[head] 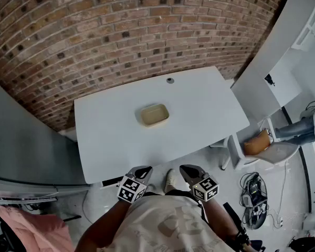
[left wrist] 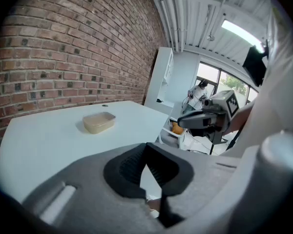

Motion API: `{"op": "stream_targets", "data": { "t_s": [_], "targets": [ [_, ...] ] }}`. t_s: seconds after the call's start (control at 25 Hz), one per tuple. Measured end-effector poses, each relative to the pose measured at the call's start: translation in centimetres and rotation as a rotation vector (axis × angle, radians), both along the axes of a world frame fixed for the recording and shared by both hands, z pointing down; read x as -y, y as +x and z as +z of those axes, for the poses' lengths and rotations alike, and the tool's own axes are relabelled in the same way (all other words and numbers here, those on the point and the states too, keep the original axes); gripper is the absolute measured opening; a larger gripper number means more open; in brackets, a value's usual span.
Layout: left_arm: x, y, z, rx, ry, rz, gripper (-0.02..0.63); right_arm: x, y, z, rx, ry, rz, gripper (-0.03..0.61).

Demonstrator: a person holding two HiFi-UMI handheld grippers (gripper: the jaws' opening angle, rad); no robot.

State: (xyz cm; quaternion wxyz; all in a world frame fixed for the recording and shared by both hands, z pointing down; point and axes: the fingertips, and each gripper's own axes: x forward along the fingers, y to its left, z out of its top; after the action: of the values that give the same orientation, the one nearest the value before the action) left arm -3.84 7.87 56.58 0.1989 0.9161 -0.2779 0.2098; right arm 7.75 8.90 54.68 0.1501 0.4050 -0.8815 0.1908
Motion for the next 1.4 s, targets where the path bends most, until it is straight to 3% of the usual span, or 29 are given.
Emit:
{"op": "stream_targets", "data": {
  "t_s": [0.52, 1.16, 1.4],
  "targets": [
    [-2.2, -1.3, 0.7, -0.004, -0.025, 0.011, 0.003, -1.5, -0.6, 0.4, -0.036, -0.002, 0.021, 0.008],
    [0.2, -1.6, 0.8, -0.024, -0.020, -0.017, 0.003, 1.9, -0.3, -0.5, -0.088, 0.036, 0.001, 0.008],
    [2.3, -2.2, 1.3, -0.023, -0.031, -0.066, 0.003, 5.0, -0.6, -0.7, -0.098, 0.053, -0.030, 0.008]
  ]
}}
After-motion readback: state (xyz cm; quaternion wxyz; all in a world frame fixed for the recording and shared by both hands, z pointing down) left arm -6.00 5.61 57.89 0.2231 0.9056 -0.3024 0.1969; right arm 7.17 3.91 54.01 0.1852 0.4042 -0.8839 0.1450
